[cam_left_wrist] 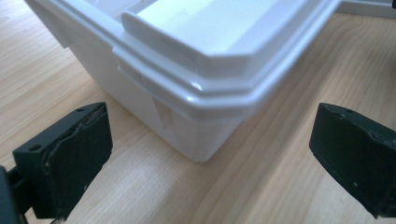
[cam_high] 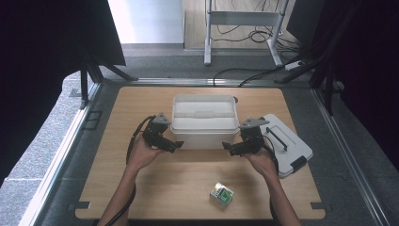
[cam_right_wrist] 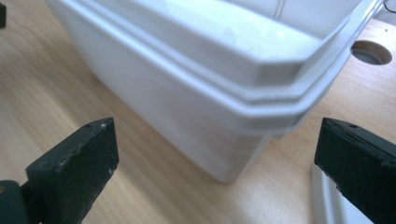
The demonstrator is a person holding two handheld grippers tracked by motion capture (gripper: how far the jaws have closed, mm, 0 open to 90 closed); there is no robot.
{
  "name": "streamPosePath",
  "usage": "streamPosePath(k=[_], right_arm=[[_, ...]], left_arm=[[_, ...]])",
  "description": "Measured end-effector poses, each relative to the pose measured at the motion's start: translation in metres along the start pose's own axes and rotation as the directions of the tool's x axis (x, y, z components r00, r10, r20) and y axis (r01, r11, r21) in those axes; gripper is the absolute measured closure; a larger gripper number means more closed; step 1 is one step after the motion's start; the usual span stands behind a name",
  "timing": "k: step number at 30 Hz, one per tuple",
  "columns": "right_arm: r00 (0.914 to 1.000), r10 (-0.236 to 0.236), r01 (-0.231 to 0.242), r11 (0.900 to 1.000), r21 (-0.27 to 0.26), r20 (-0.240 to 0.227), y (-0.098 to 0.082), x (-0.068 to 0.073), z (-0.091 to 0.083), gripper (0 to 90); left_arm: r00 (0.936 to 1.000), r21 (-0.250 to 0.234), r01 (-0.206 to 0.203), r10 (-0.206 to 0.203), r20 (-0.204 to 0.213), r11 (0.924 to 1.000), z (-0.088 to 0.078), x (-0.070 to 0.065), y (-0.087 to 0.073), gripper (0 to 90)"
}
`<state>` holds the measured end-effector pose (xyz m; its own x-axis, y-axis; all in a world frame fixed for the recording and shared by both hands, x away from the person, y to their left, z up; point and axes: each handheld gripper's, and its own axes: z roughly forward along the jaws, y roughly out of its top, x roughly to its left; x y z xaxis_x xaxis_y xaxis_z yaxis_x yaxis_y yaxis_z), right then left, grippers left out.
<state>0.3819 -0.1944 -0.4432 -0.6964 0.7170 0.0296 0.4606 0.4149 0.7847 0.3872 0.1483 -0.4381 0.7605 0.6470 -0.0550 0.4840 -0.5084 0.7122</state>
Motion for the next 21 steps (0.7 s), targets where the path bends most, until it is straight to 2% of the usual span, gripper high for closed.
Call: streamPosePath(k=[3, 4, 8, 10, 14, 18, 21], right_arm=[[0.9997, 0.002, -0.002, 1.0, -0.01, -0.023, 0.003, -0.004, 0.004, 0.0], [0.9987, 0.006, -0.006, 1.0, -0.019, -0.051, 0.004, -0.005, 0.009, 1.3], [0.9988, -0.006, 0.005, 1.0, -0.011, -0.048, 0.005, -0.004, 0.012, 3.3], [0.9985, -0.008, 0.007, 1.0, -0.014, -0.054, 0.004, -0.004, 0.011, 5.6], [0.9975, 0.008, -0.01, 1.0, -0.029, -0.07, 0.001, -0.002, 0.008, 4.4], [0.9971, 0.003, -0.005, 0.999, -0.033, -0.077, -0.006, 0.007, 0.001, 3.1], [0.9968, 0.001, -0.003, 0.999, -0.035, -0.08, -0.009, 0.011, -0.002, 3.2]], left_arm=[[0.9999, -0.015, -0.013, 0.013, -0.011, 0.9998, 0.007, 0.0, 0.001, 0.0], [1.0, -0.017, -0.006, 0.006, 0.003, 0.9998, 0.011, 0.0, 0.001, 0.0], [0.9995, -0.015, -0.01, 0.011, 0.029, 0.9998, 0.015, -0.003, 0.001, 0.0], [0.9997, -0.009, -0.023, 0.023, 0.002, 0.9997, 0.016, -0.006, 0.001, 0.0], [0.9997, -0.026, 0.002, -0.002, 0.025, 0.9997, 0.014, -0.007, -0.001, 0.0], [0.9998, -0.01, -0.018, 0.018, 0.013, 0.9998, 0.009, -0.017, -0.006, 0.0], [0.9997, -0.011, -0.015, 0.016, 0.017, 0.9998, 0.006, -0.021, -0.009, 0.0]])
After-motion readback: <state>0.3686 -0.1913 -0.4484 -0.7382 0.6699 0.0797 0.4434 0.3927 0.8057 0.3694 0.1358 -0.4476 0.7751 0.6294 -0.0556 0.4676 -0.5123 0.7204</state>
